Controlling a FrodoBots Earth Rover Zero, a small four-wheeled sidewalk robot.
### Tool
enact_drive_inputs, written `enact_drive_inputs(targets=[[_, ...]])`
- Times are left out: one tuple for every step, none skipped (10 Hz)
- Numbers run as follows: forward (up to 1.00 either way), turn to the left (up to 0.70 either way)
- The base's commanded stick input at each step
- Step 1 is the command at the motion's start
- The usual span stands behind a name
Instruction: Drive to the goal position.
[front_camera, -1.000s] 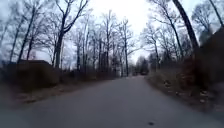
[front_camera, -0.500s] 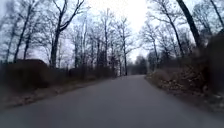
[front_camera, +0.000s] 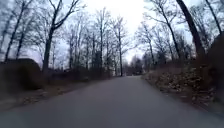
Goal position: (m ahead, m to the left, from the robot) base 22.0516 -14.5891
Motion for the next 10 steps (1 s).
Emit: enact_drive_inputs(targets=[[1.0, -0.26], [1.0, -0.4], [1.0, -0.33], [1.0, -0.15], [1.0, 0.0], [1.0, 0.0], [1.0, 0.0], [1.0, 0.0], [1.0, 0.0], [1.0, 0.0]])
